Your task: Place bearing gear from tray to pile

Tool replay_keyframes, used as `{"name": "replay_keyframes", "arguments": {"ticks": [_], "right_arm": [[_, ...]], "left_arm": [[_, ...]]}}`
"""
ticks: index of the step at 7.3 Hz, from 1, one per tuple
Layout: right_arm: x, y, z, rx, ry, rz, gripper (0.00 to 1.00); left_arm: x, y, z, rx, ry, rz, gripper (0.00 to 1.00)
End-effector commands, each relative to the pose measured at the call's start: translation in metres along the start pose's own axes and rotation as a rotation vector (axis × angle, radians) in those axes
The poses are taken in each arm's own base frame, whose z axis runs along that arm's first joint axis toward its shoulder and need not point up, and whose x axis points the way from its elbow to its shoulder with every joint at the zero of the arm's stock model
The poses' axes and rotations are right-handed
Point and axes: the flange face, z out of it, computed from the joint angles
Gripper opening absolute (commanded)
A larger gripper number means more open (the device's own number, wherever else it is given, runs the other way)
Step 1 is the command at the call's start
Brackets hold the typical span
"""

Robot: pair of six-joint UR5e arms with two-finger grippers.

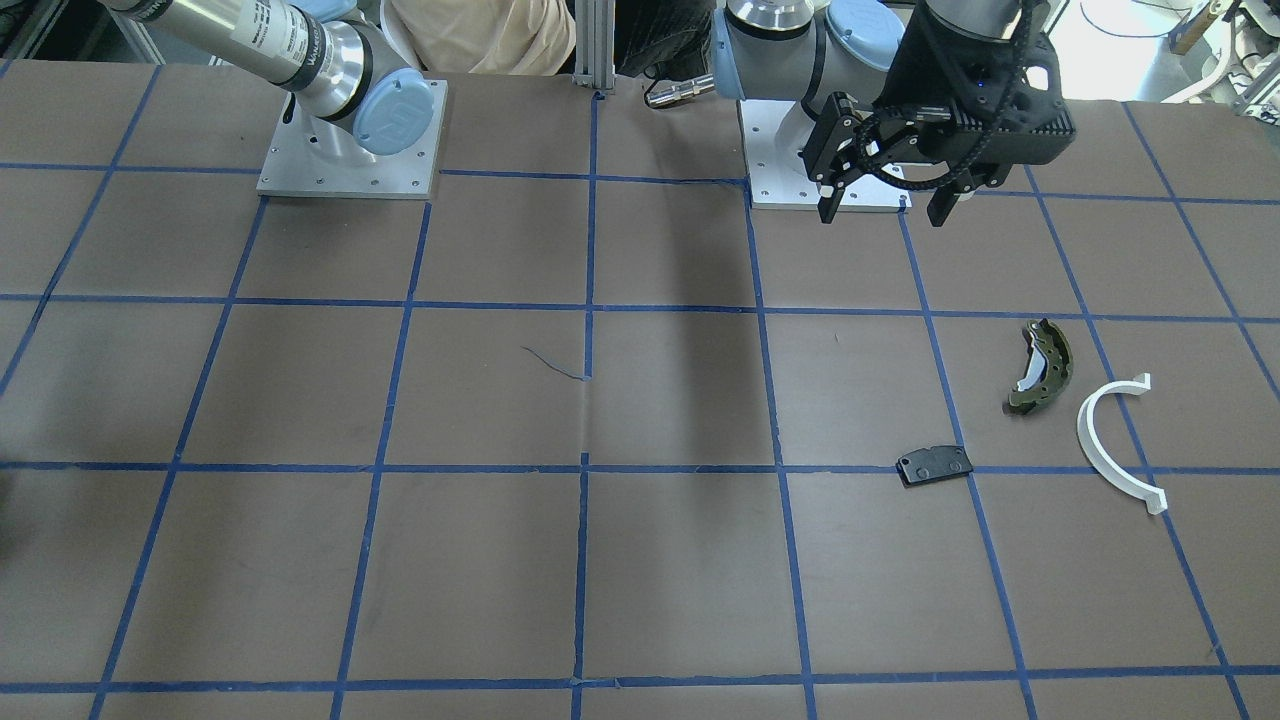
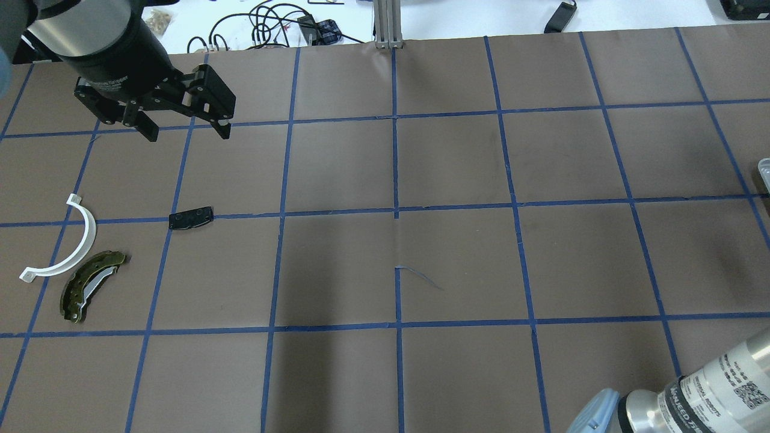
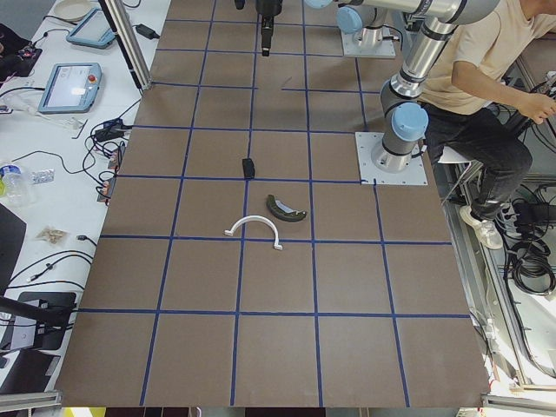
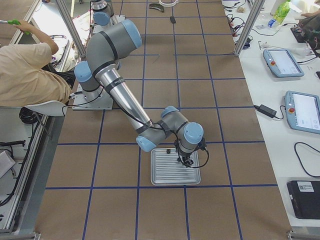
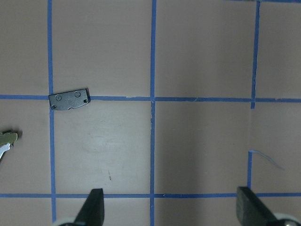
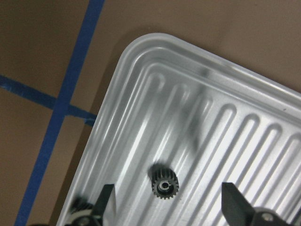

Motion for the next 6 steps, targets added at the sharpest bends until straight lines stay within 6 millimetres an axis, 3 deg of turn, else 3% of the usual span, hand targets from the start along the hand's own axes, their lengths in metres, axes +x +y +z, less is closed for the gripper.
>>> {"name": "replay_keyframes", "arguments": {"ticks": [1,2,4,6], "right_arm": [[0.000,0.000,0.002,0.003,-0.002,0.021,0.79],[0.001,-0.001,0.009,0.001,-0.011,0.019,0.78],[0.004,-0.002,0.011,0.006,0.010,0.039,0.78],[0.004,-0.002,0.013,0.005,0.007,0.039,0.74]], "left_arm": [[-0.007,-0.009,0.016,-0.029,0.002,0.040,1.00],[-0.008,-0.010,0.020,-0.036,-0.005,0.040,1.00],[-0.018,-0.016,-0.001,-0.011,-0.069,0.034,1.00],[-0.021,-0.029,0.005,-0.013,-0.103,0.028,1.00]]}}
